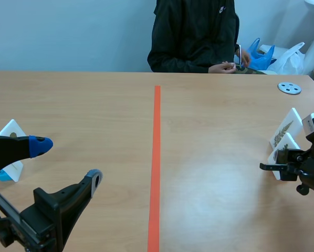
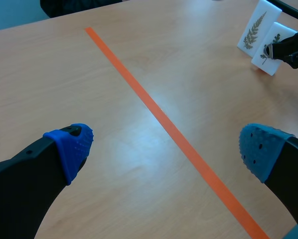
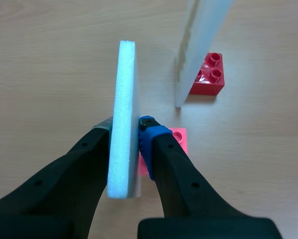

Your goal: Sort the leaf by its shape. The table is split by an orange tape line. A compound leaf with several leaflets goes to the left side, a simple leaf with one blade goes to the right side. Return to the home posture when a red brick is placed on the table.

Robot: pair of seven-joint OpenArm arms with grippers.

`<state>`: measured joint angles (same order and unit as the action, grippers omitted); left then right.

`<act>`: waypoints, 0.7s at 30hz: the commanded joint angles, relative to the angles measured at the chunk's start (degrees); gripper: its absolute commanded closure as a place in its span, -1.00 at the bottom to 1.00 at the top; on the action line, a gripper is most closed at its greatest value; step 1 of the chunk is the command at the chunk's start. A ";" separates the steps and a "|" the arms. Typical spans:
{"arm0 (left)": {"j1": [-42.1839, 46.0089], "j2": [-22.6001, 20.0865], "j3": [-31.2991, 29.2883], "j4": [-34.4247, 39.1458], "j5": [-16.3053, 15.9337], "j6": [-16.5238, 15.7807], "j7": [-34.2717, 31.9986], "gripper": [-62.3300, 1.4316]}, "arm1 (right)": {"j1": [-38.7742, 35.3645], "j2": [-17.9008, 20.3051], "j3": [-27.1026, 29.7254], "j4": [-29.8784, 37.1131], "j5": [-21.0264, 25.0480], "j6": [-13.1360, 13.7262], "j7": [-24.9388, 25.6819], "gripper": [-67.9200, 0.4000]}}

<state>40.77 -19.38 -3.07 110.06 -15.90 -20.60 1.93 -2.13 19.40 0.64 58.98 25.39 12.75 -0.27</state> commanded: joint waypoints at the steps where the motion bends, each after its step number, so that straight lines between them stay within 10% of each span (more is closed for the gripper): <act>1: -0.02 0.13 -0.26 0.37 -0.57 -0.09 -0.87 -1.00 | 1.60 0.59 0.20 0.46 0.61 0.04 1.05 0.94; 21: -0.02 0.13 -0.26 0.37 -0.55 -0.09 -0.87 -1.00 | 1.95 0.59 0.20 -0.35 0.37 -4.00 0.63 0.85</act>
<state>40.77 -19.38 -3.07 110.06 -15.90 -20.60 1.91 -1.15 19.38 0.64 58.22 25.36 8.78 -0.32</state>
